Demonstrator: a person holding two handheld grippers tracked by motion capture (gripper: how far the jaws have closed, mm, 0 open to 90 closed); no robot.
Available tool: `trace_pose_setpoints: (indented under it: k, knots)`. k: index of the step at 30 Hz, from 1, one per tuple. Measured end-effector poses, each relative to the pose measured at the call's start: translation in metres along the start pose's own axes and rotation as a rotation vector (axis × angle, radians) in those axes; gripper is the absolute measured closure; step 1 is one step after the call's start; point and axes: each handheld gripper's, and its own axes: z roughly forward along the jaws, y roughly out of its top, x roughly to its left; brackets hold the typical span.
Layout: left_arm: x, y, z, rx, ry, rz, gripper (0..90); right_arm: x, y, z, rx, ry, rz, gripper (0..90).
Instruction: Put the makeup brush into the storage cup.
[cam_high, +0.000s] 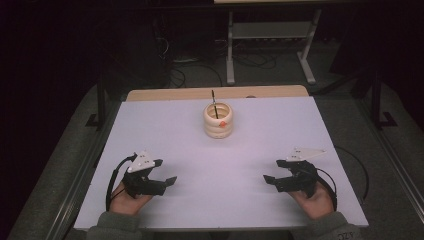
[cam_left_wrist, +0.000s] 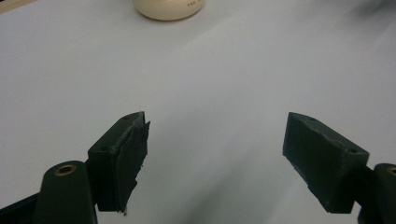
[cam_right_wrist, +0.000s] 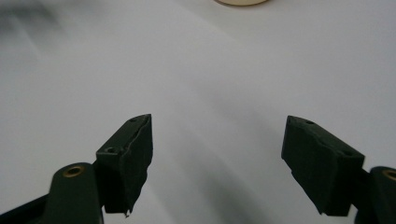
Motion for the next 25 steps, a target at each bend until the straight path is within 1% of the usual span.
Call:
trace_pose_setpoints:
  k: [2,3,7,11,14,15,17,19,24,25]
  knots:
    - [-0.0011,0.0007,0.0005,0.004,0.002,0.018,21.6,0.0005,-0.0007,-0.0014,-0.002,-0.002,0.006,22.1]
    - [-0.0023,0.0008,0.0006,0.008,0.001,0.013,21.6,0.0005,-0.0006,-0.0017,-0.002,-0.002,0.011,21.6]
    - [-0.0033,0.0,0.0022,0.017,-0.001,0.016,21.6,0.0007,-0.0006,-0.0027,-0.006,-0.003,0.01,21.5]
    - [-0.0035,-0.0004,0.0036,0.019,-0.003,0.011,21.5,0.0007,0.0,-0.0023,-0.007,-0.007,-0.001,20.4]
    - [-0.0038,-0.0001,0.0048,0.021,-0.005,0.021,21.5,0.0007,0.0003,-0.0023,-0.004,-0.009,0.006,19.3]
    - [-0.0048,0.0,0.0053,0.022,-0.008,0.013,21.4,0.0003,0.0004,-0.0022,-0.007,-0.01,0.002,19.3]
    - [-0.0045,0.0003,0.0062,0.028,-0.009,0.029,21.3,0.0005,0.0008,-0.0025,-0.009,-0.01,0.008,18.3]
    - [-0.0061,0.0004,0.0071,0.029,-0.014,0.017,21.2,0.0006,0.0011,-0.0029,-0.011,-0.014,0.006,18.2]
    - [-0.006,0.001,0.0075,0.028,-0.015,0.021,21.0,0.0004,0.0022,-0.0036,-0.014,-0.018,0.007,17.3]
    - [-0.0056,0.0013,0.0077,0.028,-0.015,0.027,20.9,-0.0001,0.0024,-0.0037,-0.017,-0.019,0.005,17.3]
